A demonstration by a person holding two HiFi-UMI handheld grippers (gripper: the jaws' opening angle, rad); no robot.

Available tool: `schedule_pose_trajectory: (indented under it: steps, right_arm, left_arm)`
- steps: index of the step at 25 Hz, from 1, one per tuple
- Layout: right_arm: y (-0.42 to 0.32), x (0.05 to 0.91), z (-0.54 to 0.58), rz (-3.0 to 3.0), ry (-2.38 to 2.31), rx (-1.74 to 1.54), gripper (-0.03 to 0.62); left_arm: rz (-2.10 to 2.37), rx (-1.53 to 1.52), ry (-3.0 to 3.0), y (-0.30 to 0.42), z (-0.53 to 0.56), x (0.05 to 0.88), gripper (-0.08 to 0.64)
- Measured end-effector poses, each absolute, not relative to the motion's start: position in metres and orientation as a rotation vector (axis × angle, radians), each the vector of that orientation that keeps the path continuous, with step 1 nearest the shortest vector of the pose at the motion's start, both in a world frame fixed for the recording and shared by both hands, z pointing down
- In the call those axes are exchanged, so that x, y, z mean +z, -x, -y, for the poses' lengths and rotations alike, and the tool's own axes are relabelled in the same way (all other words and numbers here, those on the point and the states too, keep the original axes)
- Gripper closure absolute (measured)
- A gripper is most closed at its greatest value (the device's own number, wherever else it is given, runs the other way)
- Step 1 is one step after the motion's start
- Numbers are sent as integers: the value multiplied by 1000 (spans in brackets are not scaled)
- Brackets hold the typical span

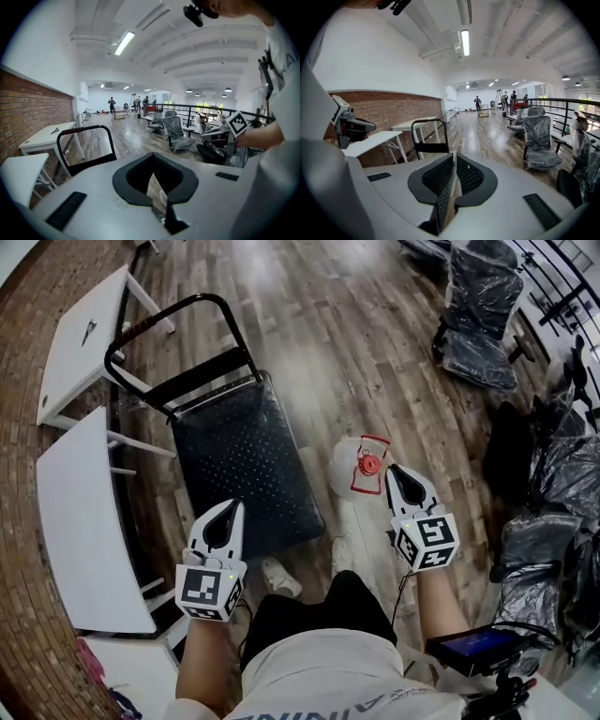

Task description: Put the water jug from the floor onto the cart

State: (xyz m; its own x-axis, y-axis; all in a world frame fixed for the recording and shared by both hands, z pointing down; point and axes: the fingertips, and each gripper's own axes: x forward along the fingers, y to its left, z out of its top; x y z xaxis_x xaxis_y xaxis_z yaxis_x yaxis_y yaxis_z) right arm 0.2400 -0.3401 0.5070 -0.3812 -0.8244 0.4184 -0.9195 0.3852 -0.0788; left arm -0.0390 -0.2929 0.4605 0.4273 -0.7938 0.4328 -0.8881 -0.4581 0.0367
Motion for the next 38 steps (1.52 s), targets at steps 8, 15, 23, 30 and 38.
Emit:
schedule_pose_trajectory:
  steps: [8, 15, 23, 30, 38]
  right_arm:
    - [-279, 629, 366, 2153, -1536, 570, 510]
    - [-287, 733, 385, 2066, -1373, 505, 328]
    - [-287, 831, 396, 1986, -1223, 536, 245]
    - [-294, 874, 391, 1924, -1178, 597, 245]
    - [-299, 873, 390, 1925, -1226, 595, 282]
  left_arm:
    - [1397, 598, -2382, 23, 308, 518, 559]
    - [1348, 571, -2387, -1, 285, 556, 560]
    - [1461, 544, -2240, 30, 265, 596, 558]
    - [1513, 544, -2184, 41, 256, 614, 560]
    - [1542, 558, -2168, 44, 252, 609, 560]
